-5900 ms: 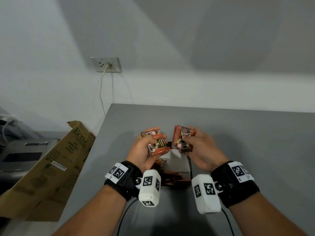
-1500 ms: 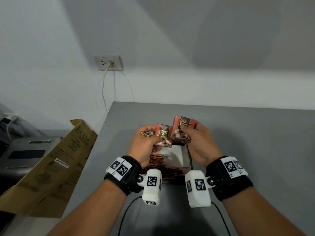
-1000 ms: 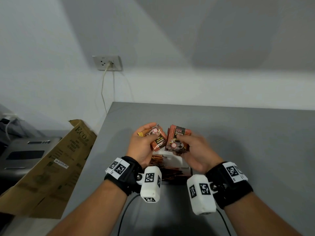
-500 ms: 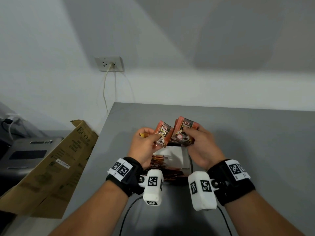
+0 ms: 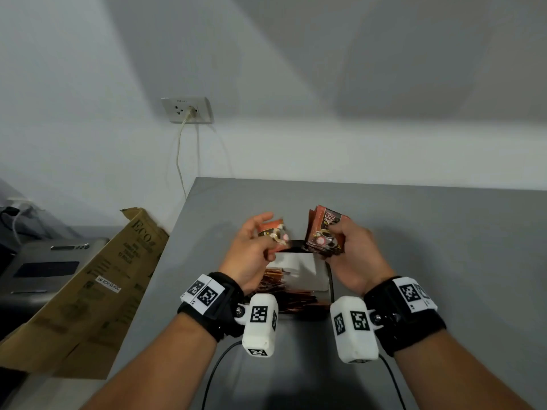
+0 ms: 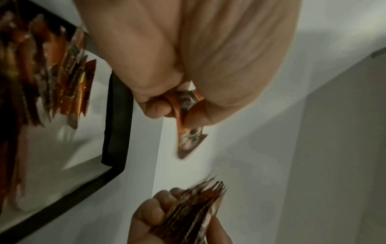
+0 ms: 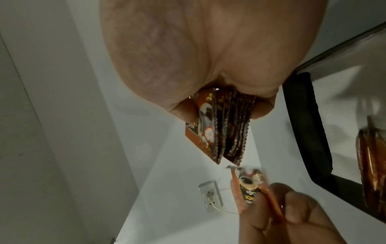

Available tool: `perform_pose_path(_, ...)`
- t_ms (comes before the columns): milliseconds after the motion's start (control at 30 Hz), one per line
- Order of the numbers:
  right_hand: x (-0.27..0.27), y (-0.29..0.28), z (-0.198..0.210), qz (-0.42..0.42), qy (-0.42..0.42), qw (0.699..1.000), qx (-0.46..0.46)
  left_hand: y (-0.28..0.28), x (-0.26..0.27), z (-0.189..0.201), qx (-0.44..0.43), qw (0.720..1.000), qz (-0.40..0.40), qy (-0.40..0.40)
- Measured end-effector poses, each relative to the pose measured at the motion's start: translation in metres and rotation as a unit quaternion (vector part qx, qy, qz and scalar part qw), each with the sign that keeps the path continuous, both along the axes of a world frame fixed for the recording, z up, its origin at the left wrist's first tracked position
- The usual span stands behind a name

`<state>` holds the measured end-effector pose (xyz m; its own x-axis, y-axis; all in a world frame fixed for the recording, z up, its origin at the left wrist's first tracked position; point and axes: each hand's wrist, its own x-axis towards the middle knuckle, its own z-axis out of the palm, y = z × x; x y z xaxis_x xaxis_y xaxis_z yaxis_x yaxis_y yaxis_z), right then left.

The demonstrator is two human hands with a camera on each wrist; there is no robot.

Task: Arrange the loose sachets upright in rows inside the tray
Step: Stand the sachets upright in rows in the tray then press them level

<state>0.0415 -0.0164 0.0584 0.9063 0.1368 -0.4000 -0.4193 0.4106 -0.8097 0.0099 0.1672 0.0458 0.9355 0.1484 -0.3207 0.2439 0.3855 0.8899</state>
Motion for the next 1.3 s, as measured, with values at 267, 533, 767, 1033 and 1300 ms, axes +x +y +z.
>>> perform_pose_path(267,-0.002,-0.009,0.002,0.024,-0.039,0.999,0.029,0.006,0.004,-0.002,0.049,0.999,-0.01,0.005)
perform_pose_path(533,-0.007,0.008,0.015,0.139,-0.12,0.983,0.006,-0.012,0.001,-0.005,0.021,0.998,-0.05,-0.02)
perform_pose_path(767,-0.014,0.011,0.004,0.164,-0.161,0.96,-0.161,-0.01,-0.002,0.004,-0.14,0.989,-0.043,0.019)
perform_pose_path(1033,-0.017,0.014,0.013,0.201,-0.281,0.886,-0.309,-0.021,-0.005,0.007,-0.156,0.981,-0.118,0.01)
perform_pose_path(1300,-0.017,0.007,0.034,0.333,-0.423,0.673,-0.506,-0.023,-0.007,0.001,-0.157,0.982,-0.096,0.028)
